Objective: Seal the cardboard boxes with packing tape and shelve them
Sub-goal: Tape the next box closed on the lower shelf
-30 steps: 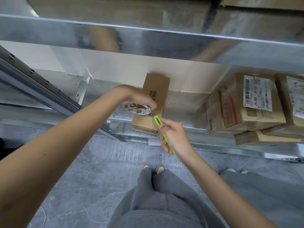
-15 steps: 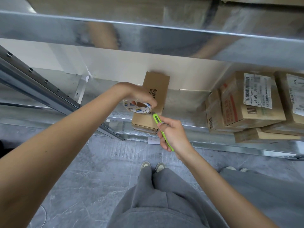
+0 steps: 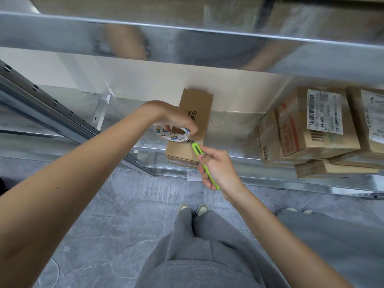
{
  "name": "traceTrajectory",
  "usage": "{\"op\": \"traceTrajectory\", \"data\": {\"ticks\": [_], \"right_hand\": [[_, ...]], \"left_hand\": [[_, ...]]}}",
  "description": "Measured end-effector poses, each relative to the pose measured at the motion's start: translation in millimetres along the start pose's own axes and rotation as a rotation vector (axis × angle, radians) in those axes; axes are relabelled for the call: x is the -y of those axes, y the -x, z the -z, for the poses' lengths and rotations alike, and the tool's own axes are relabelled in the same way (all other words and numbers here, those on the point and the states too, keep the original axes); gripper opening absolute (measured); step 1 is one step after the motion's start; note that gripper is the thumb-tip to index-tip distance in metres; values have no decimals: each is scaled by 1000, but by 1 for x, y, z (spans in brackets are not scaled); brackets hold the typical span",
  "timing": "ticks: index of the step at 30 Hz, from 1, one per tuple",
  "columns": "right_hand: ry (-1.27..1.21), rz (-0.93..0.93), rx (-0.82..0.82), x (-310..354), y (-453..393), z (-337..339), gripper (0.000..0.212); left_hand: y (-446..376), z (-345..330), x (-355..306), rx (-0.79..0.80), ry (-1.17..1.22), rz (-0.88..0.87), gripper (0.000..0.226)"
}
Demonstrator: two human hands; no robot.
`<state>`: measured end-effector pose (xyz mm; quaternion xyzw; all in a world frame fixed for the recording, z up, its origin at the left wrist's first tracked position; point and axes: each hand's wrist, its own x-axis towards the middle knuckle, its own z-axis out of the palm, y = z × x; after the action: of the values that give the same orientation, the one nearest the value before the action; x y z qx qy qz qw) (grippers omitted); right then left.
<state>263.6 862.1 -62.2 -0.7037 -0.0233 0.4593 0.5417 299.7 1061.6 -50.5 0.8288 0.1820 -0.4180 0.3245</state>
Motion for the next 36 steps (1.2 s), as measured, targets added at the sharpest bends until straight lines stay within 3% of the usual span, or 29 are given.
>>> {"op": "traceTrajectory", "data": {"ticks": [7,12,16,19,21,24,27,33,36], "right_hand": [[-6,-53,129,-3,7,-5,38],[9,-24,118,-5,13,8,35],[64,76,-180,-3,-6,53,27],[431,174,-449,-14,-51,81,42],[711,142,-527,-24,-83,88,44],[942,125,-560,-34,-118,81,31],[1062,97,-557,-44,-137,69,30],[1099,61,-621,-51,-151,61,42],[1026,163,-700,-46,-140,62,44]], "left_hand": [[1,2,1,27,44,-9,20],[1,1,1,17,36,-27,16],[4,1,2,38,42,-22,32],[5,2,1,52,41,-29,26],[5,2,1,50,49,-25,21],[6,2,0,43,49,-12,27],[8,1,-2,33,53,-10,17],[12,2,-4,25,52,-2,17],[11,1,-2,42,64,-15,26]]}}
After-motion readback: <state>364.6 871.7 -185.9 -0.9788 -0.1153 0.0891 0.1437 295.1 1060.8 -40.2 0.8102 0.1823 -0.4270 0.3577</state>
